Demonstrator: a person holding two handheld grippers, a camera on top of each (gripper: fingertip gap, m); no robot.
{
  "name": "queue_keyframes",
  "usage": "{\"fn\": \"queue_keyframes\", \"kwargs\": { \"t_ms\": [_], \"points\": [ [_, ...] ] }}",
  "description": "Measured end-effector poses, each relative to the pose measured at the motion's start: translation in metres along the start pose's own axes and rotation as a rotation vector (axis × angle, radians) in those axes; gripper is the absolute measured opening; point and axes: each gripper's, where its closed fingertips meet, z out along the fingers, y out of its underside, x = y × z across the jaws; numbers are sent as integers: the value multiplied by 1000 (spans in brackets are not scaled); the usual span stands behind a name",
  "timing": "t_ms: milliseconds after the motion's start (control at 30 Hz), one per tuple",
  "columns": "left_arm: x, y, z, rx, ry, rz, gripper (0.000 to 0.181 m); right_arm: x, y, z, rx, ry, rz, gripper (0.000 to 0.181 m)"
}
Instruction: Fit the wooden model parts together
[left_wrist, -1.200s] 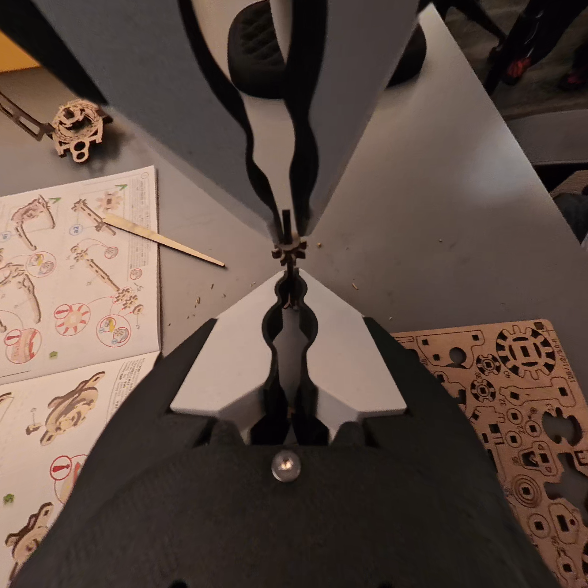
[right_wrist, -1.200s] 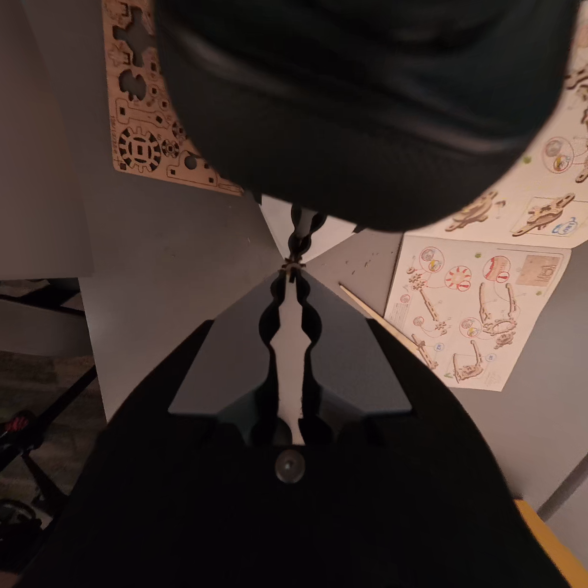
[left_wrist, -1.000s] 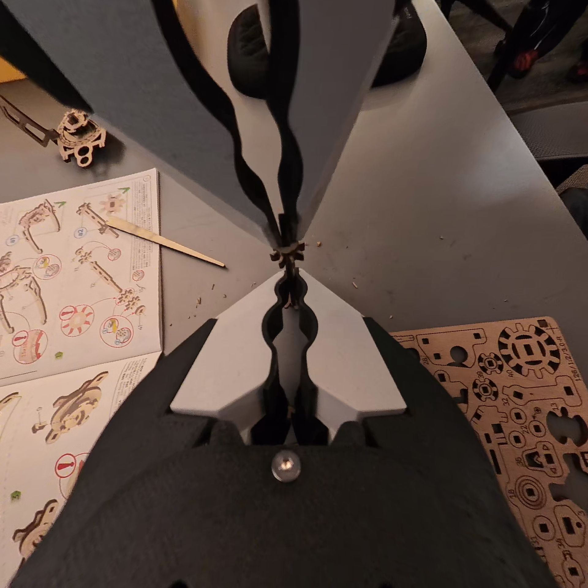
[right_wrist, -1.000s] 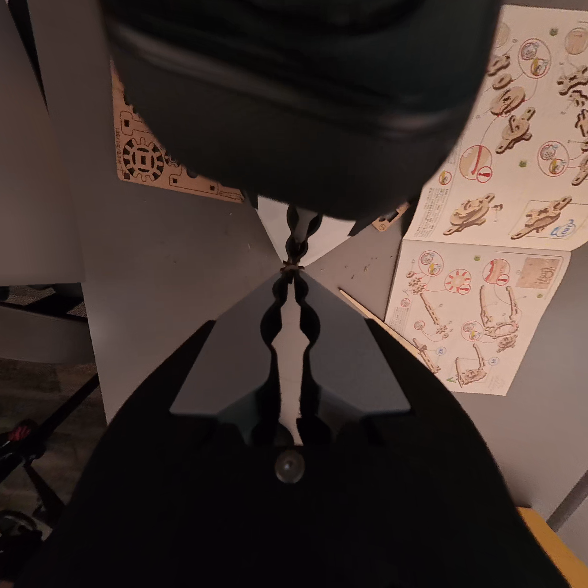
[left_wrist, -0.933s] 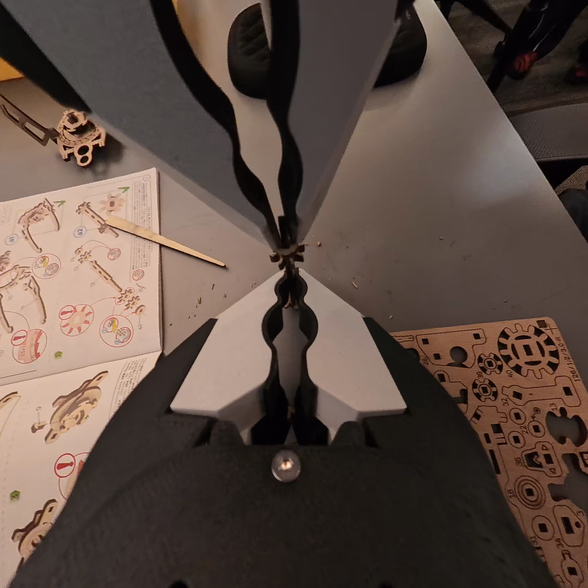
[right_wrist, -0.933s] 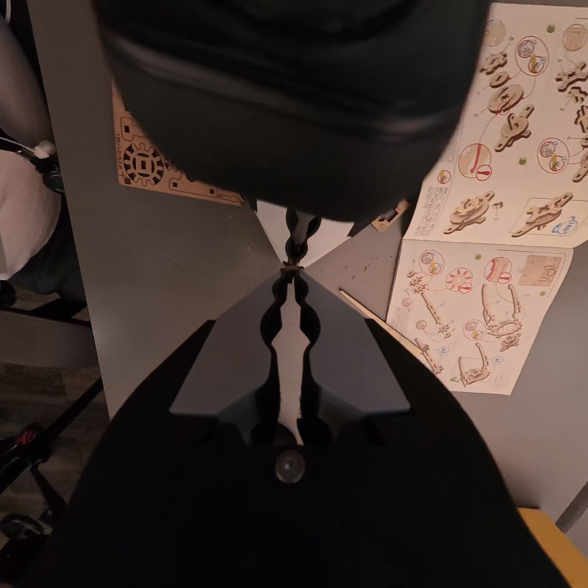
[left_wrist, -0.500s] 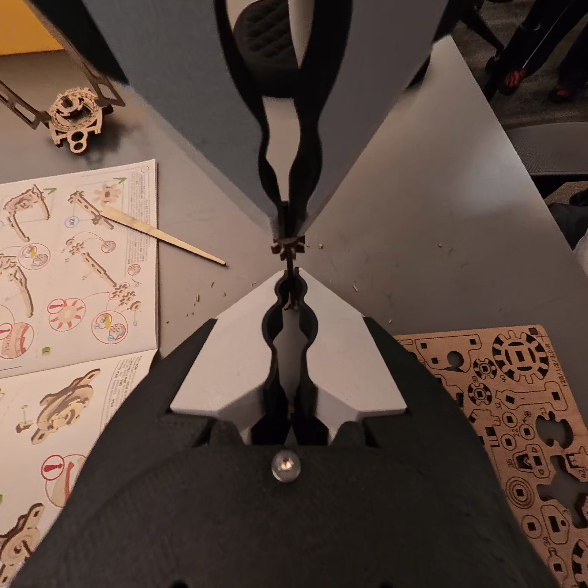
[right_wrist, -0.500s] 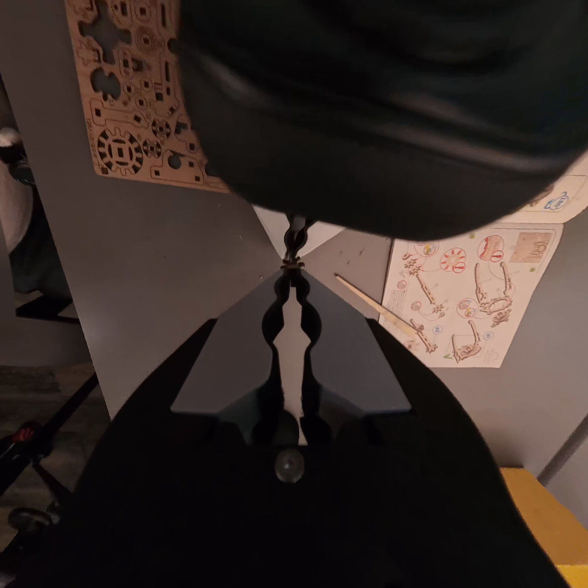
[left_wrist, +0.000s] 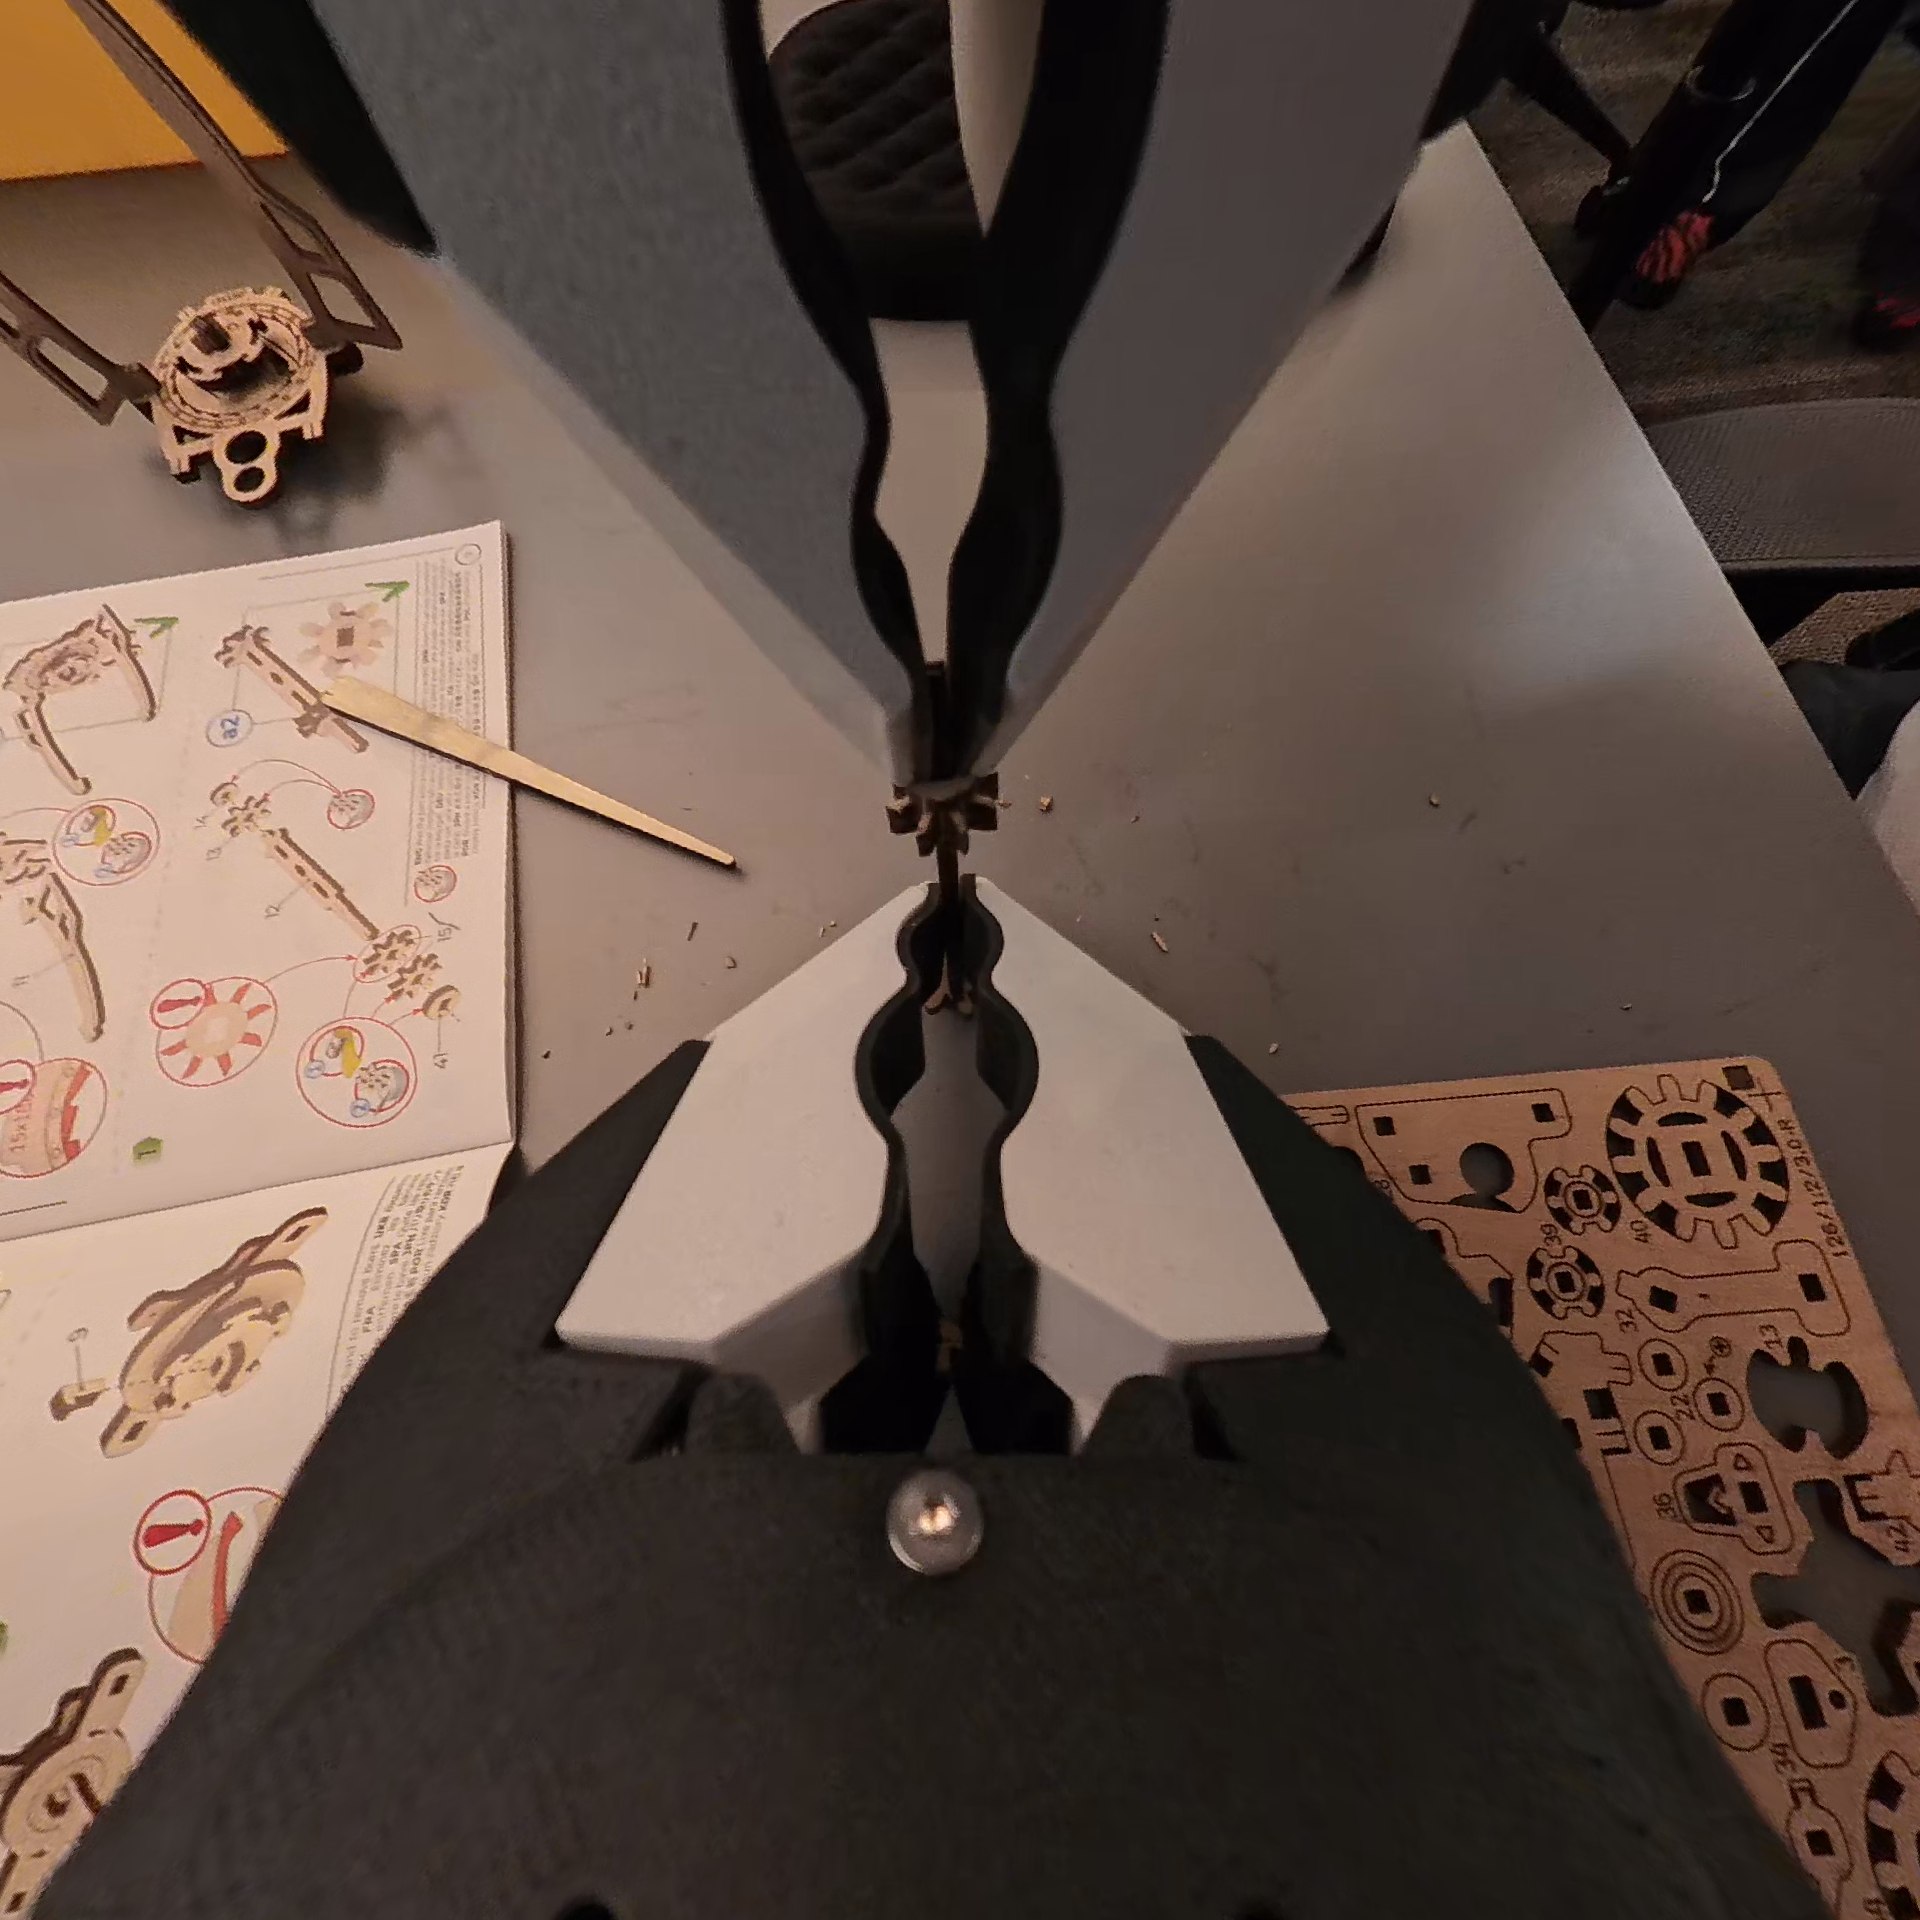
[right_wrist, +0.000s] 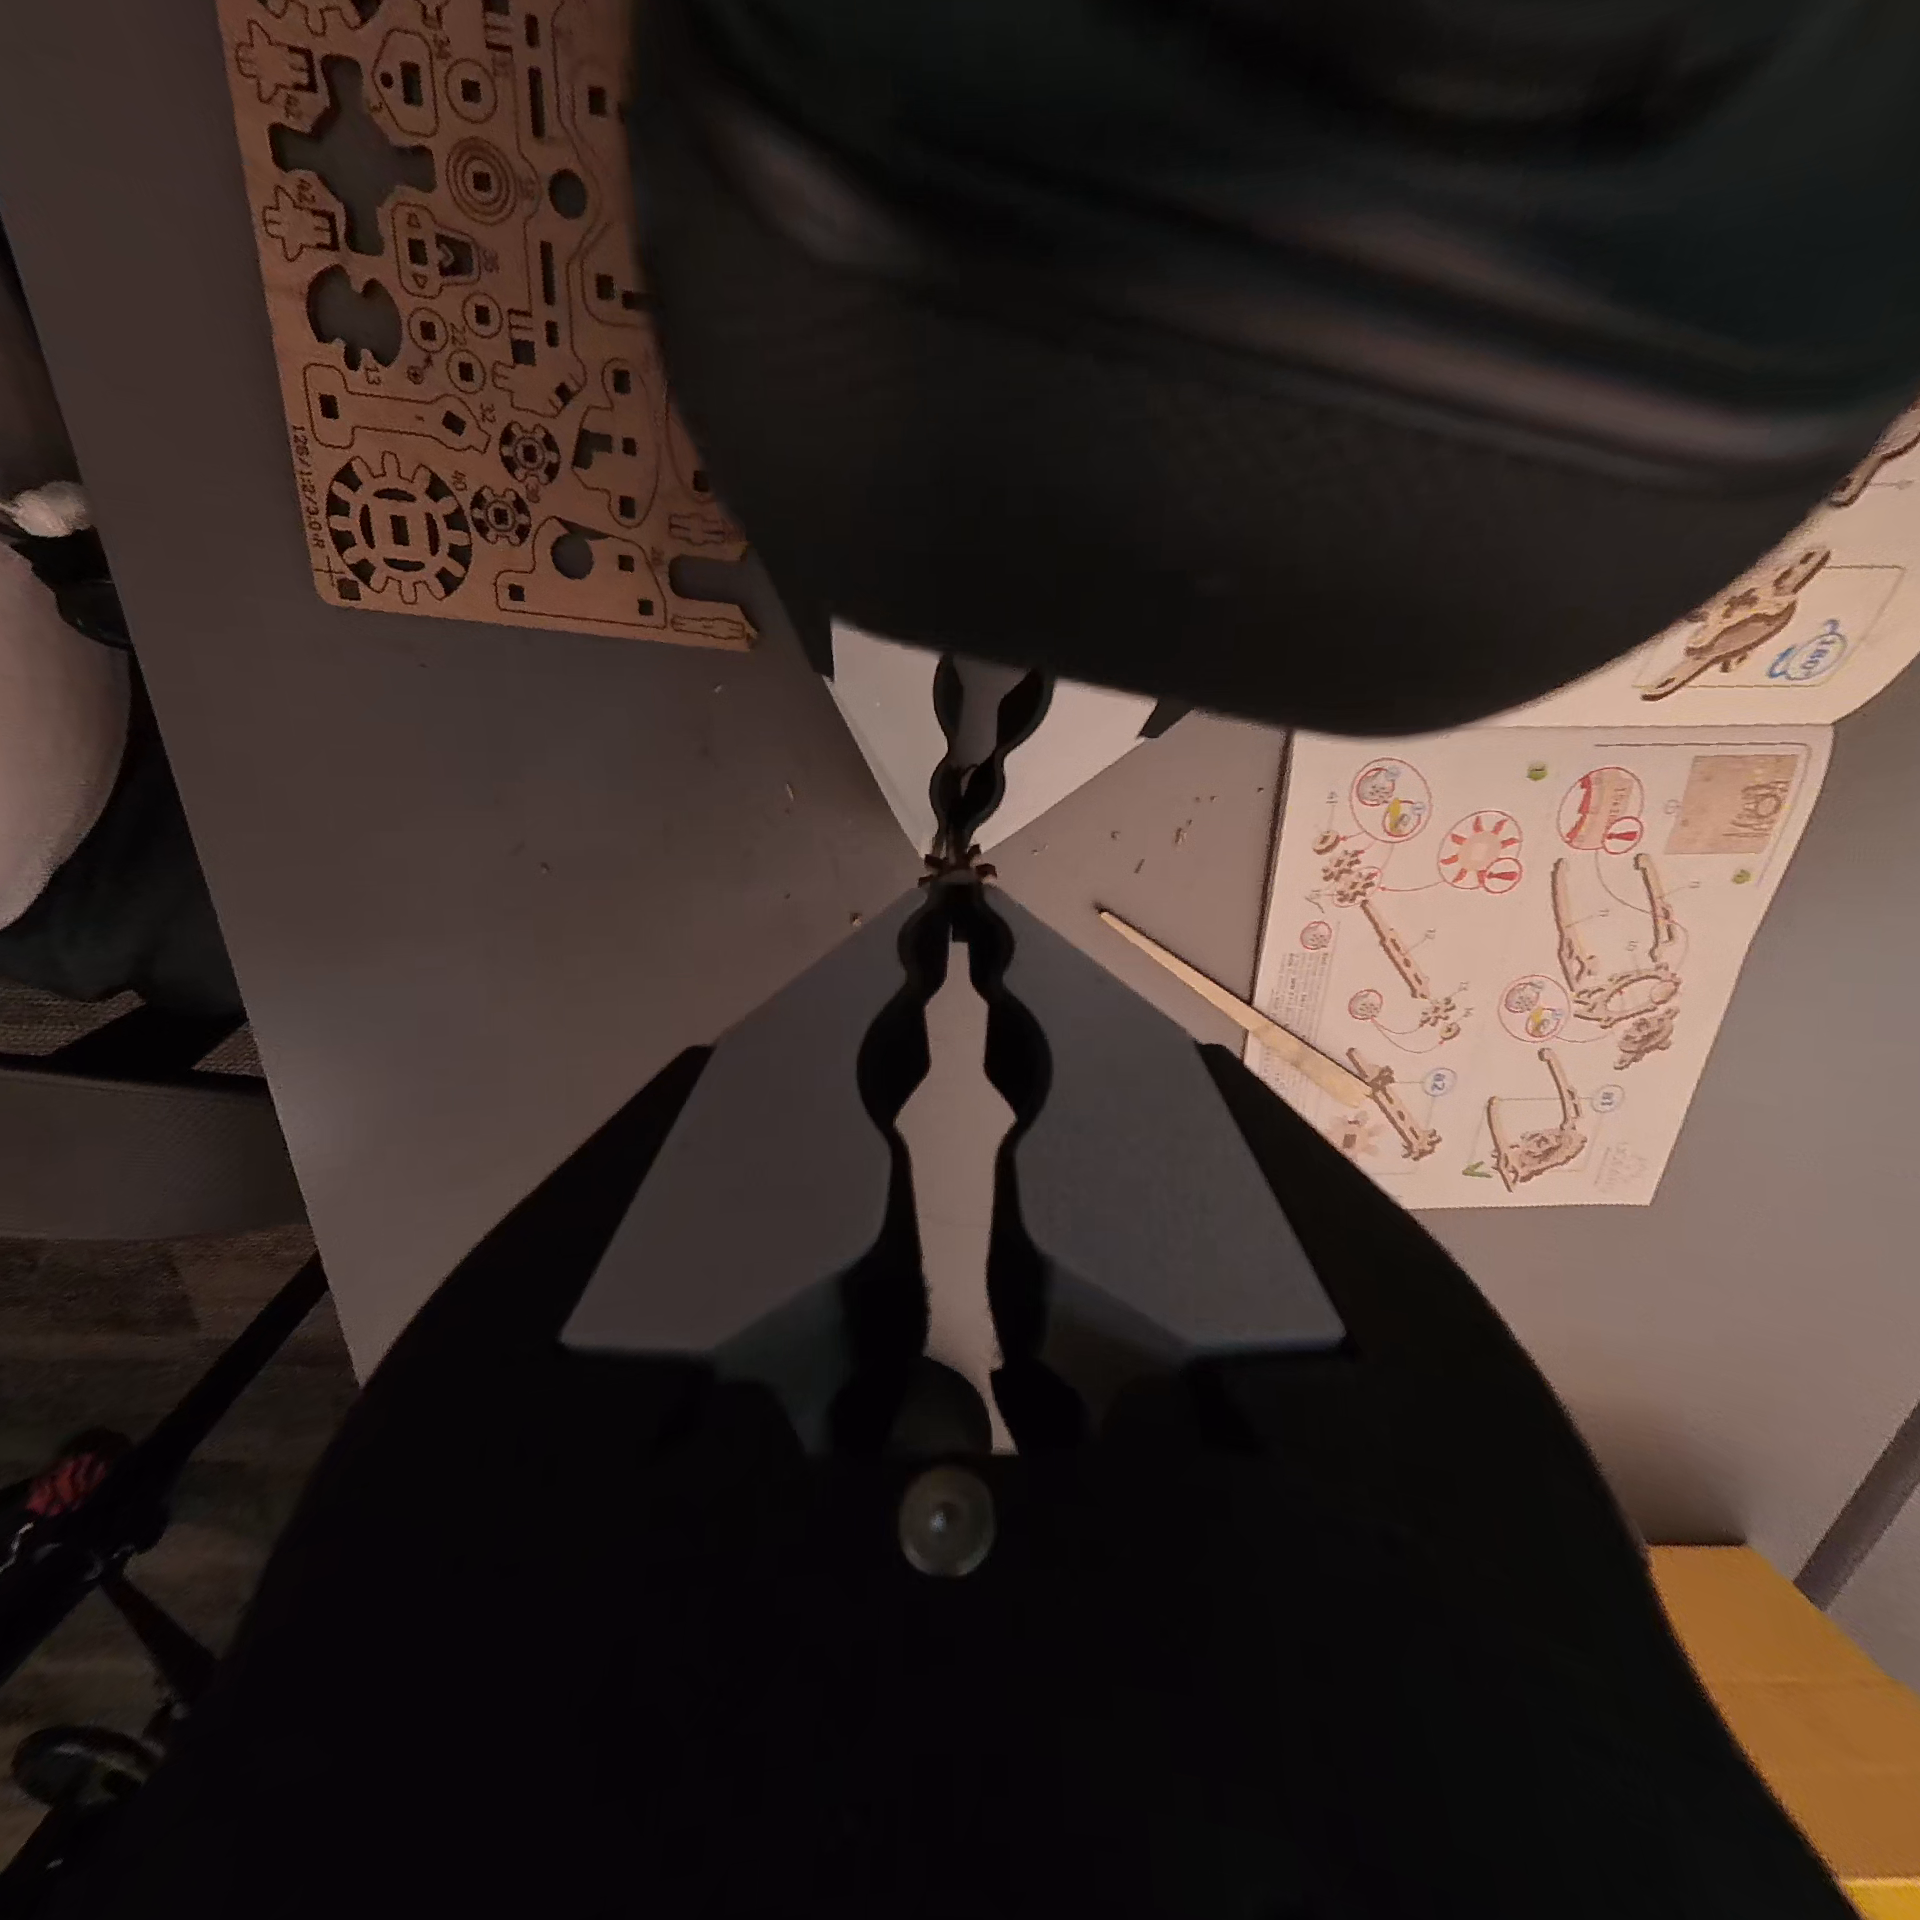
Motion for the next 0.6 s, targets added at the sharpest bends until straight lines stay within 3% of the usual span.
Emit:
{"fn": "queue_keyframes", "kwargs": {
  "t_ms": [600],
  "points": [
    [0,1,-1,1,3,2,0,-2,-4,-1,-11,-4,-3,0]
  ]
}}
